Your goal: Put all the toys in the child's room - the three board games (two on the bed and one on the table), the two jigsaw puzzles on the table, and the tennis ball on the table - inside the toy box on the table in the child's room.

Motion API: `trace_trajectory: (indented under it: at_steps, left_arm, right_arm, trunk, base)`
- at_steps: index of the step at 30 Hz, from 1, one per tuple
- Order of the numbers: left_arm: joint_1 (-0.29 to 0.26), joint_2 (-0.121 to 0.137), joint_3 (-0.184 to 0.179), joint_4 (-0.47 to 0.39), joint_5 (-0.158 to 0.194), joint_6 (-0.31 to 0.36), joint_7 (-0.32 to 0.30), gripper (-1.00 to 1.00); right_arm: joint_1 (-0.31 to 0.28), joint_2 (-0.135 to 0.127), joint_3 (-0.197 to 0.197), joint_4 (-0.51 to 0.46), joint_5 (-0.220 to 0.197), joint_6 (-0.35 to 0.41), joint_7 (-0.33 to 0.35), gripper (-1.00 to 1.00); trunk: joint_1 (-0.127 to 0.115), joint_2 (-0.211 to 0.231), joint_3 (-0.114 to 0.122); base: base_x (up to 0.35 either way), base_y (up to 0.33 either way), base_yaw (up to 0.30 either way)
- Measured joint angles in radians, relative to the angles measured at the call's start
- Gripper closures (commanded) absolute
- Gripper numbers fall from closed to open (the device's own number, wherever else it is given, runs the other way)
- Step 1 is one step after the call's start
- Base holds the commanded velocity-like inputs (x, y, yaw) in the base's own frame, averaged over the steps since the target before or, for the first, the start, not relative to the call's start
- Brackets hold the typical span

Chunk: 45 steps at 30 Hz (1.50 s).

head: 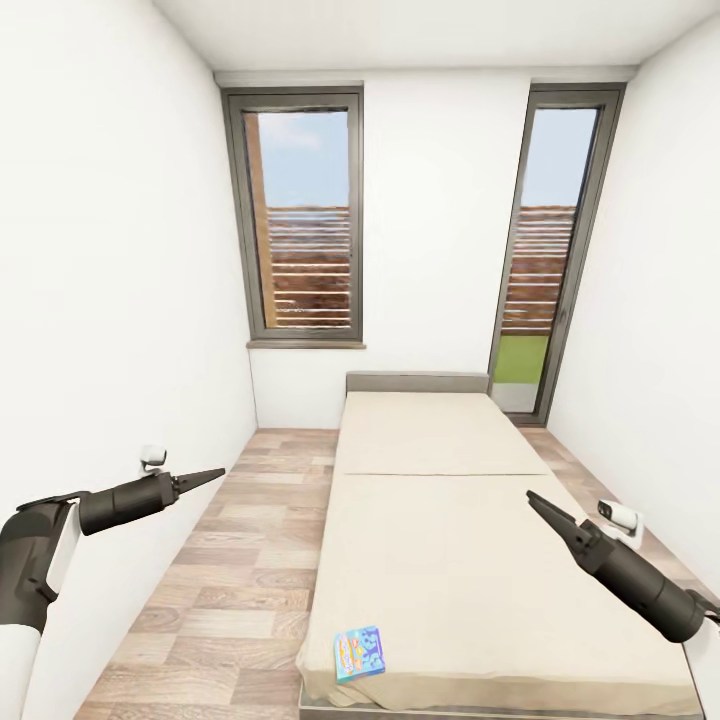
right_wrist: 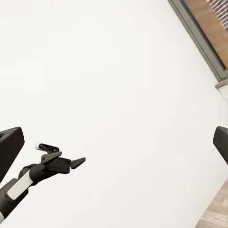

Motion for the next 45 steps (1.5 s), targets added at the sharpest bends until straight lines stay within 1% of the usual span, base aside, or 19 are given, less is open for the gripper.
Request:
trace_trajectory:
  at_steps: [6,10,11,14,16,19,20,21,24,27,34,41,44,45]
  left_arm:
    - [0.0,0.0,-0.001,0.0,0.0,0.0,0.0,-1.0]
    - [0.0,-0.002,-0.001,0.001,0.001,0.001,0.0,-1.0]
    - [0.0,-0.006,-0.001,0.001,0.001,0.001,0.001,-1.0]
    - [0.0,-0.024,-0.001,0.001,-0.001,0.001,0.003,-1.0]
    - [0.0,-0.043,-0.001,0.002,-0.002,0.002,0.009,-1.0]
    - [0.0,-0.081,-0.003,0.002,-0.003,0.002,0.046,-1.0]
    - [0.0,-0.088,-0.003,0.002,-0.003,0.002,0.057,-1.0]
    - [0.0,-0.097,-0.003,0.002,-0.004,0.003,0.081,-1.0]
    - [0.0,-0.107,-0.004,0.002,-0.003,0.004,0.121,-1.0]
    - [0.0,-0.114,-0.004,0.002,-0.002,0.005,0.142,-1.0]
    - [0.0,-0.12,-0.002,0.005,-0.001,0.009,0.157,-1.0]
    - [0.0,-0.115,0.003,0.036,0.001,0.015,0.159,-1.0]
    - [0.0,-0.117,0.003,0.063,0.0,0.015,0.166,-1.0]
    - [0.0,-0.119,0.003,0.089,-0.001,0.013,0.175,-1.0]
  right_arm:
    - [0.0,0.002,0.003,0.003,0.0,0.003,-0.016,-1.0]
    - [-0.001,0.01,0.003,0.04,-0.009,0.005,-0.085,-1.0]
    - [-0.001,0.011,0.002,0.049,-0.011,0.007,-0.101,-1.0]
    - [-0.001,0.013,0.002,0.056,-0.022,0.011,-0.118,-1.0]
    - [-0.001,0.015,0.002,0.057,-0.036,0.012,-0.124,-1.0]
    - [-0.001,0.019,0.004,0.061,-0.058,0.011,-0.129,-1.0]
    - [-0.001,0.021,0.004,0.061,-0.06,0.012,-0.13,-1.0]
    - [-0.001,0.024,0.005,0.061,-0.064,0.012,-0.131,-1.0]
    - [-0.001,0.028,0.009,0.059,-0.067,0.014,-0.131,-1.0]
    - [-0.001,0.029,0.013,0.058,-0.069,0.013,-0.129,-1.0]
    - [-0.001,0.03,0.019,0.057,-0.069,0.006,-0.125,-1.0]
    - [-0.001,0.03,0.019,0.057,-0.07,0.007,-0.123,-1.0]
    - [-0.001,0.03,0.019,0.057,-0.07,0.008,-0.123,-1.0]
    - [-0.001,0.03,0.019,0.057,-0.07,0.008,-0.123,-1.0]
  trunk:
    - [0.0,0.0,0.0]
    - [0.0,0.0,0.0]
    - [0.0,0.0,0.0]
    - [0.0,0.0,0.0]
    - [0.0,0.0,0.0]
    - [0.0,0.0,0.0]
    - [0.0,0.0,0.0]
    - [0.0,0.0,0.0]
    - [0.0,0.0,0.0]
    - [0.0,0.0,0.0]
    - [0.0,0.0,0.0]
    - [0.0,0.0,0.0]
    - [0.0,0.0,0.0]
    - [0.0,0.0,0.0]
  base:
    - [-0.028,-0.001,0.0]
    - [-0.067,-0.053,0.0]
    - [-0.028,-0.107,0.0]
    - [-0.017,-0.164,0.0]
    - [-0.007,-0.236,0.0]
    - [-0.003,-0.253,0.0]
    - [-0.002,-0.165,0.0]
    - [-0.001,-0.132,0.0]
    - [-0.001,-0.076,0.0]
    - [-0.004,-0.035,0.0]
    - [-0.07,-0.111,0.0]
    - [-0.016,-0.028,0.0]
    - [-0.004,-0.006,0.0]
    - [-0.002,-0.003,0.0]
